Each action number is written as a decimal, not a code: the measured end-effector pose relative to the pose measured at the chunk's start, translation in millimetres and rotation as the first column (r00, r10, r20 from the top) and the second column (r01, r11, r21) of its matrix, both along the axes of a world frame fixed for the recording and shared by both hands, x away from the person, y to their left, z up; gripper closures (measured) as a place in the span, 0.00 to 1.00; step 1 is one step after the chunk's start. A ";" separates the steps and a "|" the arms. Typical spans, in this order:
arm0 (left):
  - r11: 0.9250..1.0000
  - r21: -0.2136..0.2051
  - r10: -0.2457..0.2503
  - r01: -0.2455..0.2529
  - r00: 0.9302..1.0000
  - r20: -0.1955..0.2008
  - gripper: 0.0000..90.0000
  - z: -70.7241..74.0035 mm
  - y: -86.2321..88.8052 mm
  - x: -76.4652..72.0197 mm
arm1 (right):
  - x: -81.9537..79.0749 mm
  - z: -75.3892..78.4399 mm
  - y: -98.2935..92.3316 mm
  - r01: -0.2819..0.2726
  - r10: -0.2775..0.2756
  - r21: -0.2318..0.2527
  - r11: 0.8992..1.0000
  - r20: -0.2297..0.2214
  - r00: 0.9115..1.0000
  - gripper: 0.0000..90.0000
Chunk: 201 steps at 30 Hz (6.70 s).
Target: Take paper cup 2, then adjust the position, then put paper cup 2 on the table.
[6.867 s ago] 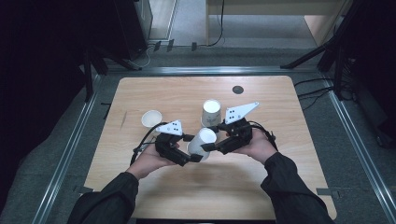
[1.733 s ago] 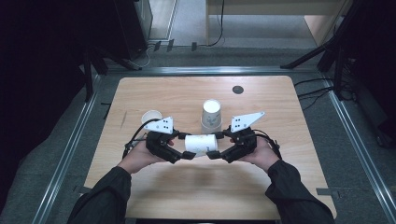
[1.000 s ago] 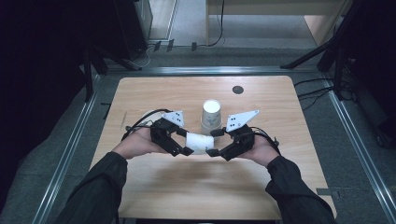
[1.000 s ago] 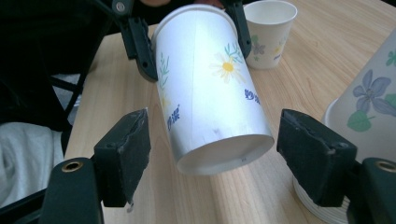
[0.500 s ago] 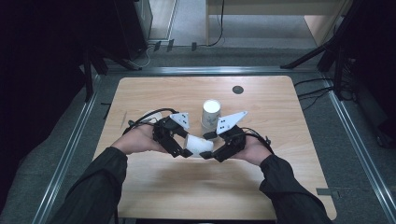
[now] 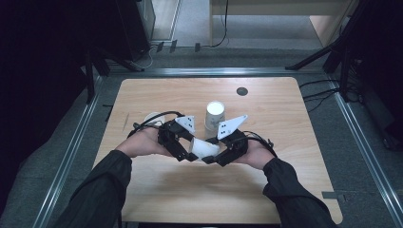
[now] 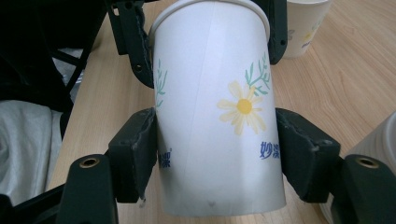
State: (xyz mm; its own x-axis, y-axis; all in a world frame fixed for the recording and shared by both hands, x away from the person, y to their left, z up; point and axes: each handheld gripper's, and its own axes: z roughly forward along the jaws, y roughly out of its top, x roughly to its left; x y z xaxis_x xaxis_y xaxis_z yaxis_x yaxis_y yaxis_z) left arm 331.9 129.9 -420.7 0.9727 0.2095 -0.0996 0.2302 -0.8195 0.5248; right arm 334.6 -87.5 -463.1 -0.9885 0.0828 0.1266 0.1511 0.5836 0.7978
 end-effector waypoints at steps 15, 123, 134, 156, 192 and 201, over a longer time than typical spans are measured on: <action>0.988 -0.143 0.056 -0.053 0.998 0.015 0.23 -1.7 16.8 -1.5 | 1.0 3.1 -10.5 0.027 -0.027 0.033 0.999 0.006 1.000 0.38; 0.823 -0.526 0.201 -0.214 0.976 -0.083 0.27 -34.9 32.7 -17.3 | -0.1 -3.8 -25.0 0.060 -0.045 0.163 0.985 -0.096 0.994 0.34; 0.820 -0.524 0.230 -0.231 0.971 -0.068 0.27 -30.1 41.6 -16.8 | -0.7 -10.2 -36.2 0.085 -0.078 0.105 0.991 -0.073 0.994 0.33; 0.860 -0.410 0.320 -0.302 0.947 -0.026 0.27 -27.3 59.9 -16.8 | 2.2 -19.9 -62.8 0.246 -0.245 0.023 0.969 -0.044 0.969 0.36; 0.851 -0.283 0.468 -0.442 0.883 0.029 0.27 -20.7 111.0 -25.0 | 5.0 -24.1 -70.1 0.318 -0.318 0.005 0.948 -0.033 0.948 0.36; 0.836 -0.253 0.510 -0.487 0.860 0.029 0.27 -22.1 125.7 -29.1 | 8.4 -21.5 -74.2 0.339 -0.336 0.046 0.940 -0.071 0.939 0.36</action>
